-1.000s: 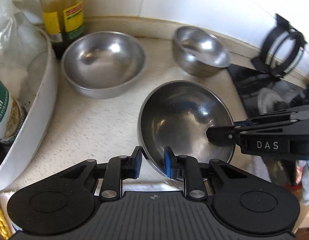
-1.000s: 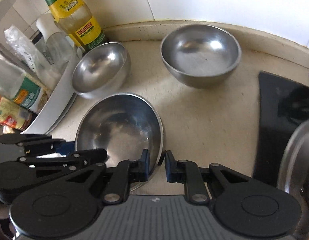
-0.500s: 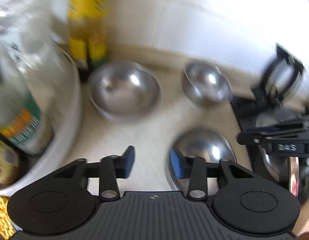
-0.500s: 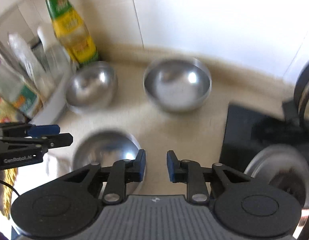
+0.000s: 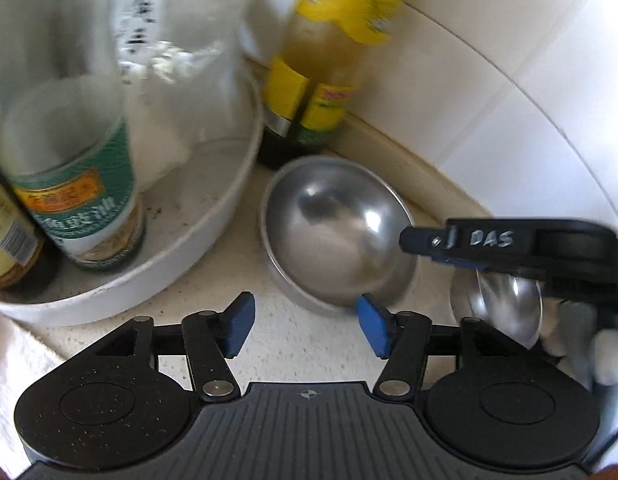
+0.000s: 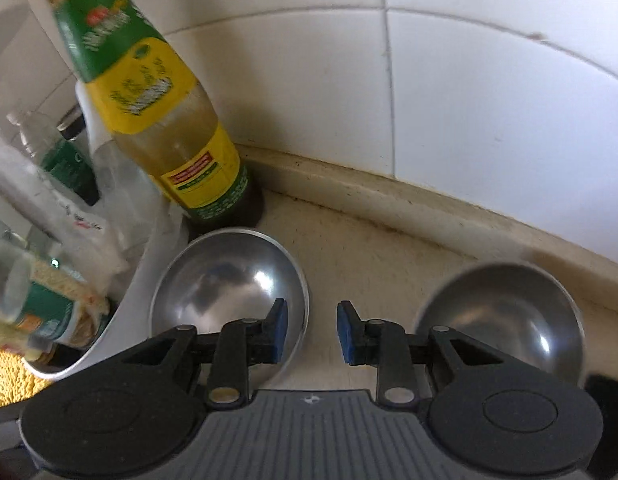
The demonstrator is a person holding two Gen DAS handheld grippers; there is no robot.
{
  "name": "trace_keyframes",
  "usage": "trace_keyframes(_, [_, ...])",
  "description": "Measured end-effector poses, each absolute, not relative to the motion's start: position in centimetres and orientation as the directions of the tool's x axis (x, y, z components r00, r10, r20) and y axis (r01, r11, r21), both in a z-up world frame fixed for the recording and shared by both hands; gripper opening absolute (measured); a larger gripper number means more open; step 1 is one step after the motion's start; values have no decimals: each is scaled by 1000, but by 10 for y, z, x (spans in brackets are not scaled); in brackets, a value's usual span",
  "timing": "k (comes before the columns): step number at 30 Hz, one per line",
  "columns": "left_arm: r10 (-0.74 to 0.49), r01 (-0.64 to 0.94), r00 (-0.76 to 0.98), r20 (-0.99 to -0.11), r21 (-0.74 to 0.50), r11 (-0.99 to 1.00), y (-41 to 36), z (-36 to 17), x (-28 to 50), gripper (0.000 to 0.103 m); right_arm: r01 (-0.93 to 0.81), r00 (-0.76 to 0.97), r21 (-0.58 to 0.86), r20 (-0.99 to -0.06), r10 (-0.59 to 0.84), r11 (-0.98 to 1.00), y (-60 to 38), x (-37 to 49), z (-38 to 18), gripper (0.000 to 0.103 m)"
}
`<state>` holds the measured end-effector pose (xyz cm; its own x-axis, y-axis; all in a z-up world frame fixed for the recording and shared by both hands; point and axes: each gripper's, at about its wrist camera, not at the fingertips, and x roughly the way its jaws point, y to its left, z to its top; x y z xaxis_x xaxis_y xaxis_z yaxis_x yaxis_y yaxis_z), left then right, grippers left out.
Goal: Organize plates and bowls
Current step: 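Lift the gripped steel bowl with the left tool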
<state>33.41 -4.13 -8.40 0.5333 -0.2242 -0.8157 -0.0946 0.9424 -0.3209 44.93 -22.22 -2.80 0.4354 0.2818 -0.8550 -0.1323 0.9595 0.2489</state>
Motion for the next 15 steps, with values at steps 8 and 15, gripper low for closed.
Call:
trace_keyframes(8, [-187, -156, 549, -814, -320, 935, -50, -91, 354, 65, -182, 377, 298, -859, 346, 937, -221, 461, -49, 43])
trace_keyframes(15, [-169, -71, 536, -827, -243, 967, -49, -96, 352, 46, -205, 333, 321, -865, 375, 924, -226, 431, -41, 43])
